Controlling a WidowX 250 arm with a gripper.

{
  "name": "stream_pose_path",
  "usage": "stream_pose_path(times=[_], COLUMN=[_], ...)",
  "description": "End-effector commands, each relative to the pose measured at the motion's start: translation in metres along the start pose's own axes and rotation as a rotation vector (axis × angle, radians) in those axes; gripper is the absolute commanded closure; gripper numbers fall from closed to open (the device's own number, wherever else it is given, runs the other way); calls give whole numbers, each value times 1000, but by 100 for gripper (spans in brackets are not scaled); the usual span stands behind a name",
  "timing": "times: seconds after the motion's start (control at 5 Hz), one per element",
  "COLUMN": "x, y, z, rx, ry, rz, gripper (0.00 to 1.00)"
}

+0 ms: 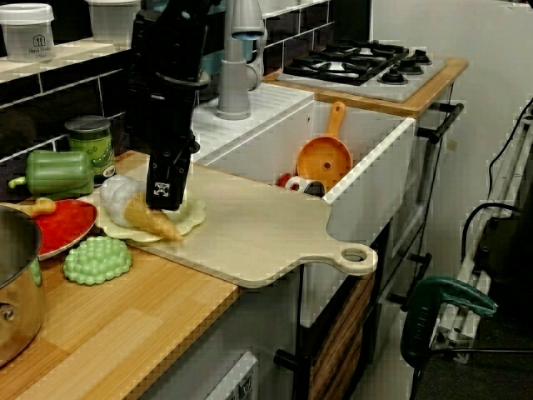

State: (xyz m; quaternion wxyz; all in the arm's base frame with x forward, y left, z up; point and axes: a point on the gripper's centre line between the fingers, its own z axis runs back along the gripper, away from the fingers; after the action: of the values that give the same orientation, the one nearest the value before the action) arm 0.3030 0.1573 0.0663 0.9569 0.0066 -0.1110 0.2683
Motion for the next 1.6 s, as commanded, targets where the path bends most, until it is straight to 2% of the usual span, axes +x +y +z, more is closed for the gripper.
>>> stream_pose_path(times=[0.0, 0.4, 0.6, 0.8, 1.0, 1.2, 1.4], x=[19, 23, 24, 23, 27, 33, 35], y=[10, 14, 19, 31, 40, 43, 35], z=[45, 59, 62, 63, 65, 68, 60], rx=[-17, -34, -33, -35, -12, 1, 37], ry=[-74, -60, -66, -99, -155, -186, -119], rz=[3, 2, -77, -224, -413, -665, -947], gripper=[0, 0, 0, 0, 0, 0, 0])
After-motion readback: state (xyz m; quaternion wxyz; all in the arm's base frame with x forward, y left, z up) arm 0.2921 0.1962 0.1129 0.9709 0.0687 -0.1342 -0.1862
